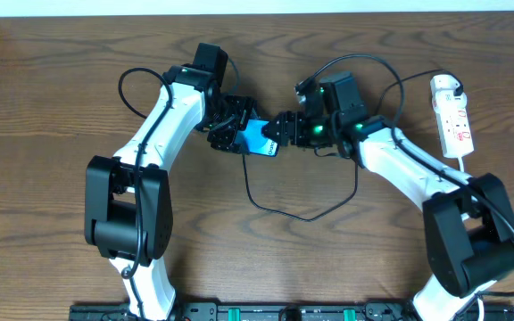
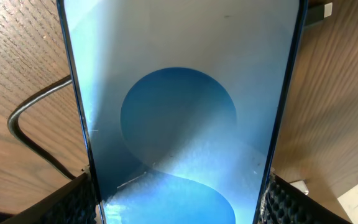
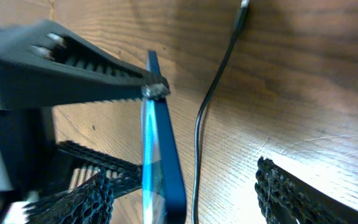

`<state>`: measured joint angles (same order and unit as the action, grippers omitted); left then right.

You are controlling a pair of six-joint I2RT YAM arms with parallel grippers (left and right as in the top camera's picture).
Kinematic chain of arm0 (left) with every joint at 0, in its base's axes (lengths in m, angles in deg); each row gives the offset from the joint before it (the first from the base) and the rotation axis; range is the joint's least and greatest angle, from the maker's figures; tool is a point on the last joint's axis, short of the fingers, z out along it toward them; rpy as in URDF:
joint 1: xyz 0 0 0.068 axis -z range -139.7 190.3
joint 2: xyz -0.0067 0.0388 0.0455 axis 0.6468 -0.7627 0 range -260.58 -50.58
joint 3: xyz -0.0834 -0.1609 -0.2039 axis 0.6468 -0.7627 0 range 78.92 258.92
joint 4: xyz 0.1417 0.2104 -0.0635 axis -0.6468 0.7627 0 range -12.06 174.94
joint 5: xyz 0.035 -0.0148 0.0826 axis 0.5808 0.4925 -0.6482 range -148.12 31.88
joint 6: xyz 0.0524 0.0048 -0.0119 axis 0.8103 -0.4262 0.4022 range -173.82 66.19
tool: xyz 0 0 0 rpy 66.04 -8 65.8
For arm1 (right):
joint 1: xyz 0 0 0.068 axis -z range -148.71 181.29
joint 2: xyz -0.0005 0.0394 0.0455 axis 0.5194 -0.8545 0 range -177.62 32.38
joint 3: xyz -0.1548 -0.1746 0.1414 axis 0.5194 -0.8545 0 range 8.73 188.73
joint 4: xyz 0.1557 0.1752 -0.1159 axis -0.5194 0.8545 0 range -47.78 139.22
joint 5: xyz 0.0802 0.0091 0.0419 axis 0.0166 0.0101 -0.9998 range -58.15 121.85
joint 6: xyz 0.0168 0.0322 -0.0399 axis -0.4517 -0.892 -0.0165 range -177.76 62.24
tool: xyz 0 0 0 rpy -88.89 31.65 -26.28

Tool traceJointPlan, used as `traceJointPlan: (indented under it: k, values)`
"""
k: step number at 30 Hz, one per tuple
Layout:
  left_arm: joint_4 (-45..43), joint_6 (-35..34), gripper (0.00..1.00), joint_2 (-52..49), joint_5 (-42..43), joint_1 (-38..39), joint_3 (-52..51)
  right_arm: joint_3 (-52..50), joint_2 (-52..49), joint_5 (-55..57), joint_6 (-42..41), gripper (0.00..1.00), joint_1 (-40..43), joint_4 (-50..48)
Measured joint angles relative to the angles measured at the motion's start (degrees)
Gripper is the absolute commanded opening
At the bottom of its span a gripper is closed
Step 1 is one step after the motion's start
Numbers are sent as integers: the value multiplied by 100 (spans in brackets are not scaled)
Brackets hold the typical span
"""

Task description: Plug charger to phone and switch on socket

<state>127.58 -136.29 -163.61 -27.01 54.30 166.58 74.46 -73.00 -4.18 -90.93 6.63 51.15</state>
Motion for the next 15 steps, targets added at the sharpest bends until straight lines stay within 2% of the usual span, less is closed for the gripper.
traceJointPlan:
  k: [6, 15]
  values:
    - [0, 0, 63, 0, 0, 0, 0, 0, -31, 39, -101, 68, -105, -42]
    - [0, 0, 63, 0, 0, 0, 0, 0, -31, 313, -361, 54, -380, -164]
